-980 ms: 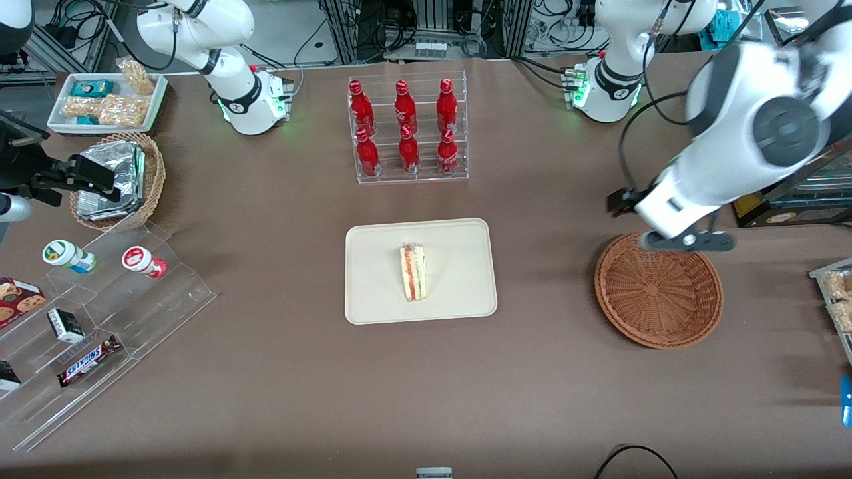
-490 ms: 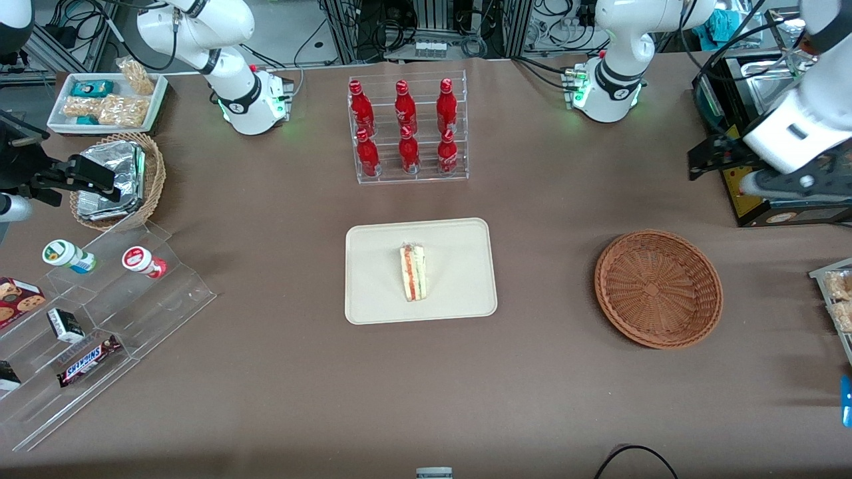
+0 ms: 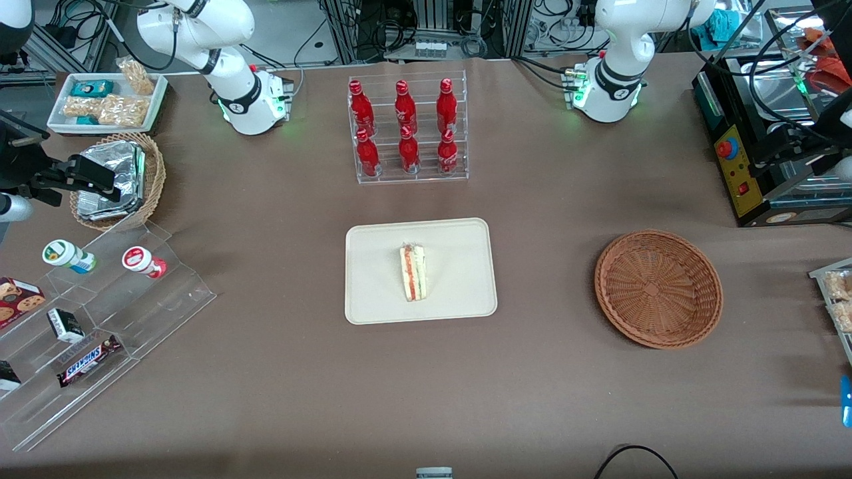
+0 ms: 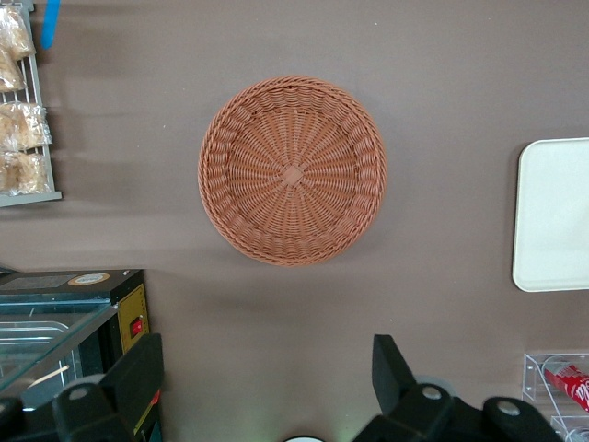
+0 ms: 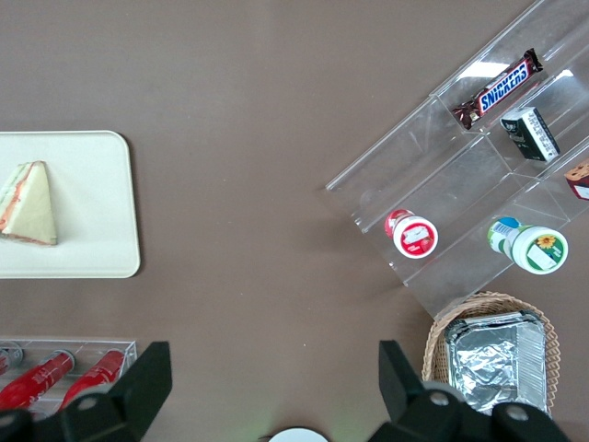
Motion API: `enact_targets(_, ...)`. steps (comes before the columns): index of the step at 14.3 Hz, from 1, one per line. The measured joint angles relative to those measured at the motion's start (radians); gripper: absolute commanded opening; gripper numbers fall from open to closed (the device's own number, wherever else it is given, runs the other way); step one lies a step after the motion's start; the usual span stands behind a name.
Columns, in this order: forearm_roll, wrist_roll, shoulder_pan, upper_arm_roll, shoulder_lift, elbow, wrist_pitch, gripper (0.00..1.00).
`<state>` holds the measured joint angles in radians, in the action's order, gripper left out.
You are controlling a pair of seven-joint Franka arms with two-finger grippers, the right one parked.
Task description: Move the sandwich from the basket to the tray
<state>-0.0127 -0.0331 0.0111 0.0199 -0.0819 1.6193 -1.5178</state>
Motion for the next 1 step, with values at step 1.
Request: enact_targets(1, 0.0, 0.0, -0.012, 0.0, 0.008, -0.001, -0.002, 1.0)
